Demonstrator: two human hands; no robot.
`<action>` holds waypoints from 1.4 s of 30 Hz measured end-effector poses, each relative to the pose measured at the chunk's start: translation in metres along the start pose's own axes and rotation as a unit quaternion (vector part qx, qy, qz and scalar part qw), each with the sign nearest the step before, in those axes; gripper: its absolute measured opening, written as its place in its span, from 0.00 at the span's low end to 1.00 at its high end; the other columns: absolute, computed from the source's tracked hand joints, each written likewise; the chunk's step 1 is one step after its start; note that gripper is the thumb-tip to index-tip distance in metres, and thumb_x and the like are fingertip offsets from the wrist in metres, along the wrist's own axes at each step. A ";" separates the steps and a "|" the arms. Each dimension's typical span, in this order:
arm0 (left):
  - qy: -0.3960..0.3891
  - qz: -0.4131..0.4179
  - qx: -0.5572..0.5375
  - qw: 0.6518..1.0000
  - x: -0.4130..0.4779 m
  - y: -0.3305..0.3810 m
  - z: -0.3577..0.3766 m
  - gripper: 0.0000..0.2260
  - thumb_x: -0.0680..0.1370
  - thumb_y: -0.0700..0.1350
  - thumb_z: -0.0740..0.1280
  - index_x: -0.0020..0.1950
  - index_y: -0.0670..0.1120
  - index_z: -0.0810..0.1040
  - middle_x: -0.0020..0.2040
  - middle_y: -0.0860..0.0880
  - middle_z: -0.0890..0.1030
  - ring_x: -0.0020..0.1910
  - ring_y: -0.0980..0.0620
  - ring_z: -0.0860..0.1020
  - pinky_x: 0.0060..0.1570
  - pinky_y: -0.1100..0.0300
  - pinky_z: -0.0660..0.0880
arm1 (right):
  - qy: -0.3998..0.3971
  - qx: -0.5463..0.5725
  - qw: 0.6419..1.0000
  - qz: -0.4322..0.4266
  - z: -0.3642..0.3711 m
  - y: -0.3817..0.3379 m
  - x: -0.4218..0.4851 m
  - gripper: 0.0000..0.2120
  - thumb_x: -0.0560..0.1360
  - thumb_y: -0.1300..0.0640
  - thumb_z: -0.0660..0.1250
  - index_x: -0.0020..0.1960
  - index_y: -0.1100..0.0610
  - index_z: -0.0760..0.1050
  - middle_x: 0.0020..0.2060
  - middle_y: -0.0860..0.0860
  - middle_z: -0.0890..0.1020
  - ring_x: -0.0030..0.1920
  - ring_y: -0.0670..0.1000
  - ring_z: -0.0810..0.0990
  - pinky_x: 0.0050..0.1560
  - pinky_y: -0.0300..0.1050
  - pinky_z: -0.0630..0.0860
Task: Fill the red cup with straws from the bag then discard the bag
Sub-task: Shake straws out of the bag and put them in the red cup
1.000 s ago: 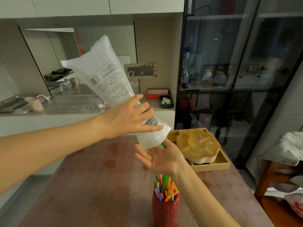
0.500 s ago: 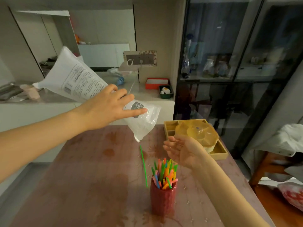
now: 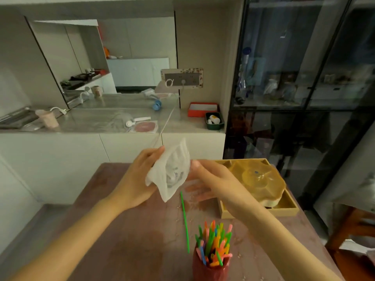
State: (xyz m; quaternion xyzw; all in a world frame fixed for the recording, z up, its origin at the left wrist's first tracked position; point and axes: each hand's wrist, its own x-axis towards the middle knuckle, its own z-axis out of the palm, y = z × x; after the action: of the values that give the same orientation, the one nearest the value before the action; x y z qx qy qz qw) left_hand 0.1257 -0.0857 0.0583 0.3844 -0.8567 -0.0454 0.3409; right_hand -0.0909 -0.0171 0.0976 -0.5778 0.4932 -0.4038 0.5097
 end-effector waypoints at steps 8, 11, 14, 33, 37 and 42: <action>-0.027 -0.115 0.016 0.993 -0.025 -0.045 0.056 0.34 0.67 0.48 0.76 0.69 0.49 0.66 0.61 0.49 0.71 0.61 0.68 0.62 0.57 0.78 0.60 | 0.018 -0.194 0.978 -0.077 0.019 0.023 0.040 0.10 0.75 0.60 0.64 0.54 0.53 0.80 0.43 0.50 0.86 0.39 0.47 0.84 0.43 0.46 0.82; -0.043 -0.113 0.010 0.993 -0.026 -0.060 0.065 0.40 0.65 0.39 0.76 0.71 0.51 0.59 0.61 0.49 0.67 0.56 0.66 0.65 0.56 0.76 0.61 | 0.007 -0.148 0.989 -0.009 -0.004 0.044 0.074 0.08 0.76 0.62 0.63 0.50 0.54 0.79 0.41 0.54 0.86 0.35 0.48 0.84 0.41 0.48 0.83; -0.077 -0.135 0.044 0.987 -0.033 -0.078 0.076 0.42 0.66 0.31 0.70 0.72 0.57 0.54 0.63 0.46 0.66 0.58 0.53 0.68 0.56 0.63 0.67 | -0.056 -0.331 0.942 -0.002 -0.027 0.101 0.120 0.12 0.75 0.60 0.63 0.55 0.53 0.80 0.48 0.52 0.85 0.43 0.48 0.82 0.52 0.46 0.79; -0.177 -0.177 0.126 0.960 -0.045 -0.105 0.107 0.37 0.66 0.33 0.72 0.72 0.47 0.61 0.56 0.41 0.73 0.52 0.41 0.73 0.49 0.48 0.74 | -0.305 -0.683 0.573 -0.335 0.011 0.293 0.147 0.05 0.67 0.56 0.70 0.41 0.56 0.81 0.36 0.51 0.84 0.38 0.53 0.82 0.36 0.43 0.77; -0.181 -0.174 0.123 0.960 -0.047 -0.100 0.105 0.37 0.65 0.31 0.70 0.71 0.46 0.62 0.54 0.40 0.73 0.51 0.40 0.73 0.48 0.47 0.74 | -0.098 -0.517 0.814 -0.247 0.001 0.244 0.136 0.05 0.69 0.66 0.65 0.44 0.65 0.75 0.37 0.61 0.80 0.36 0.62 0.81 0.27 0.50 0.78; -0.206 -0.186 0.118 0.953 -0.057 -0.085 0.108 0.36 0.67 0.34 0.70 0.72 0.47 0.60 0.57 0.40 0.72 0.53 0.41 0.72 0.50 0.47 0.74 | 0.171 -0.136 0.969 -0.113 -0.037 0.152 0.090 0.06 0.75 0.64 0.63 0.47 0.56 0.68 0.40 0.56 0.80 0.38 0.54 0.80 0.36 0.45 0.78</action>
State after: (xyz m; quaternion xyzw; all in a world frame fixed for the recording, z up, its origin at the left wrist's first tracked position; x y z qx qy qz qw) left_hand 0.1395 -0.1259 -0.0847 0.5567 -0.8209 -0.0848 0.0944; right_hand -0.1337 -0.1120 -0.0504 -0.6159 0.5552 -0.4805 0.2857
